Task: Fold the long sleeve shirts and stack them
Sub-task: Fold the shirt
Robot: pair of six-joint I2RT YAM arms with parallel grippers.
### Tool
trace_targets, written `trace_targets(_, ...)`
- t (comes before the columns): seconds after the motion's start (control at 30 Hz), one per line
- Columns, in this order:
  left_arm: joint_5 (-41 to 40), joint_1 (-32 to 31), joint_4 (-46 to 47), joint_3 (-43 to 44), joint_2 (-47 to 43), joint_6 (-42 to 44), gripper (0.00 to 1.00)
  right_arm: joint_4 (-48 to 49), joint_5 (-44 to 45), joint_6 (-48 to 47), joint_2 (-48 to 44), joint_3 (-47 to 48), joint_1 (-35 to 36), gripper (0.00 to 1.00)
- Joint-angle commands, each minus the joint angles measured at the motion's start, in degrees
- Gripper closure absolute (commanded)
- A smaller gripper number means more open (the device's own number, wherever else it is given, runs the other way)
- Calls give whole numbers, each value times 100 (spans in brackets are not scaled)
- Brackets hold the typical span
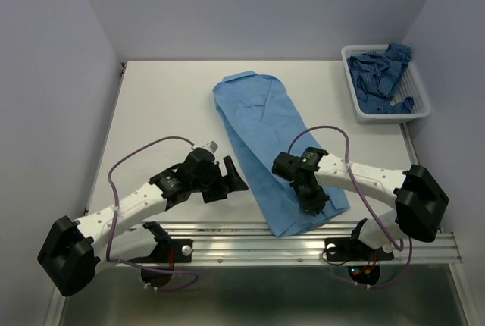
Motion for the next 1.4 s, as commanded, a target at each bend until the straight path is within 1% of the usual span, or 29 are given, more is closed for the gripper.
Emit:
trace_targets(0.0,-19,26,154,-33,39,-127,1,1172,-822,72,-170,-251,58,84)
trace_targets(0.03,-19,26,215,11,92,-118,1,1628,-928,99,-248,-278,58,84)
trace_targets(0.1,-19,26,347,81,241,-118,1,1930,-1131,143,-354,-252,58,84)
trace_targets(0.13,7,26,531,99,303,-92,1,2114,-1322,160,-468,-252,58,62)
trace_targets(0.17,42,26,628,125,364,-83,1,2151,-1324,169,-495,-261,58,38)
trace_targets(0.2,147,26,760,204,504,-66,1,2107,-1350,239,-530,-287,58,28)
trace_targets(0.27,175,26,787,275,637,-13,1,2046,-1307,319,-618,-340,58,25)
trace_targets(0.33,175,26,805,293,734,31,1,2063,-1289,424,-802,-322,58,25)
trace_targets(0.4,175,26,910,266,813,58,1,2273,-1210,564,-1250,-305,58,25)
trace_targets(0.43,183,26,945,257,848,66,1,2370,-975,600,-1521,-348,58,25)
trace_targets(0.57,298,26,1147,319,1138,119,1,2940,-1051,504,-1647,-515,58,25)
trace_targets(0.6,359,26,1243,328,1260,145,1,3255,-991,364,-1603,-655,58,25)
trace_targets(0.67,412,26,1279,328,1375,163,1,3495,-745,171,-1507,-770,58,25)
trace_targets(0.77,500,26,1464,345,1569,233,1,3863,-96,-732,-1243,-779,58,25)
trace_targets(0.8,517,26,1482,337,1639,242,1,4056,-33,-901,-1234,-884,-11,25)
trace_targets(0.83,544,26,1516,345,1665,251,1,4476,-58,-1077,-1225,-963,-99,25)
trace_targets(0.9,579,26,1552,345,1718,286,1,4777,-356,-1437,-1207,-1060,-310,25)
trace_targets(0.97,597,26,1613,328,1727,286,1,5173,-672,-1579,-1190,-1253,-679,25)
trace_targets(1.07,544,26,1640,354,1780,260,1,5753,-1777,-1667,-1164,-1656,-1100,25)
trace_targets(1.13,448,26,1649,424,1894,260,1,5999,-1991,-1746,-1102,-1781,-1102,26)
trace_targets(1.17,404,26,1666,450,2007,277,7,6087,-2227,-1807,-1050,-1868,-1102,28)
trace_targets(1.2,264,26,1684,529,2069,286,9,6201,-2343,-1799,-1032,-1904,-1102,28)
trace_targets(1.23,202,35,1666,599,2157,295,17,6411,-2466,-1817,-1005,-1948,-1102,30)
trace_targets(1.27,149,35,1640,678,2245,338,17,6474,-2562,-1817,-953,-1957,-1102,32)
trace_targets(1.3,9,35,1544,853,2463,400,24,6510,-2624,-1817,-822,-1922,-1102,35)
trace_targets(1.37,-150,61,1482,1039,2684,470,26,6554,-2677,-1843,-681,-1887,-1102,43)
